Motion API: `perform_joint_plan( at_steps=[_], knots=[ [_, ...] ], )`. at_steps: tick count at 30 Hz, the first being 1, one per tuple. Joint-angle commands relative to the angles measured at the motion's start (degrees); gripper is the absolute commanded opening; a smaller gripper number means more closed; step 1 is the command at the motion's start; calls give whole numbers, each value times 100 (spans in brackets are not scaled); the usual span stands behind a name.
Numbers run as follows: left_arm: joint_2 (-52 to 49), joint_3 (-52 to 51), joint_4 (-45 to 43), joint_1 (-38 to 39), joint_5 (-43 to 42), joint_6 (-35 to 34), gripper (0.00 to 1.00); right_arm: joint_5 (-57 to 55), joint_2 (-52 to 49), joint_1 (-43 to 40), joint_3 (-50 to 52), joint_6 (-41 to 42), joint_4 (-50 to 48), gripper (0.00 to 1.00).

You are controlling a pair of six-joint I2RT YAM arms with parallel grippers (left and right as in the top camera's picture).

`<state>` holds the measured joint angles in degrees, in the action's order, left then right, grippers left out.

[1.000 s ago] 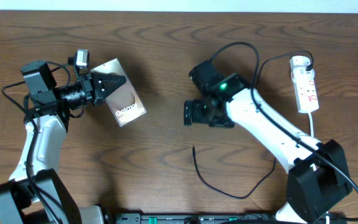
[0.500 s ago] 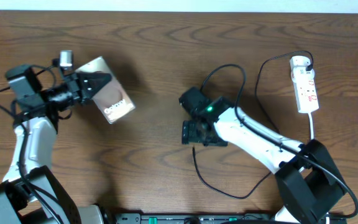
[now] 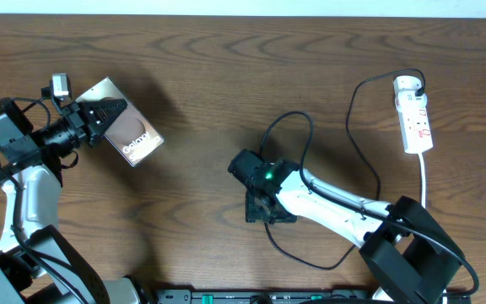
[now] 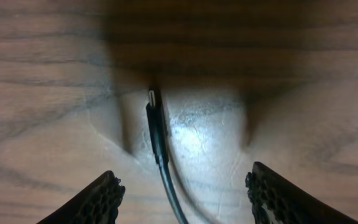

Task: Plug charger to phone and switch on socket
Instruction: 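Lower the right gripper onto the black charger cable on the table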

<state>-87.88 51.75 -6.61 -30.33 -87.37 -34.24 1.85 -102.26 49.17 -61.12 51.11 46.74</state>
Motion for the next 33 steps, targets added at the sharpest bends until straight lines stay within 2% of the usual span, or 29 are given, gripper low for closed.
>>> perform_joint_plan(
  at_steps=[1,6,10,15,30,33],
  knots=[
    [70,-31,-33,-26,-278,81,7,-109,33,55,181,162,-140,63],
    [70,-31,-35,-26,-278,81,7,-295,33,55,243,149,-337,63],
    [70,-31,-35,-26,-278,81,7,-492,22,55,243,-299,-579,62],
    [70,-31,-33,-24,-278,81,7,-544,17,26,243,-302,-603,49],
    [70,-31,-31,-26,-278,79,7,-485,-267,44,243,-297,-605,45],
    [70,-31,-31,-26,-278,79,7,-424,-267,44,243,-299,-595,41]
  ],
)
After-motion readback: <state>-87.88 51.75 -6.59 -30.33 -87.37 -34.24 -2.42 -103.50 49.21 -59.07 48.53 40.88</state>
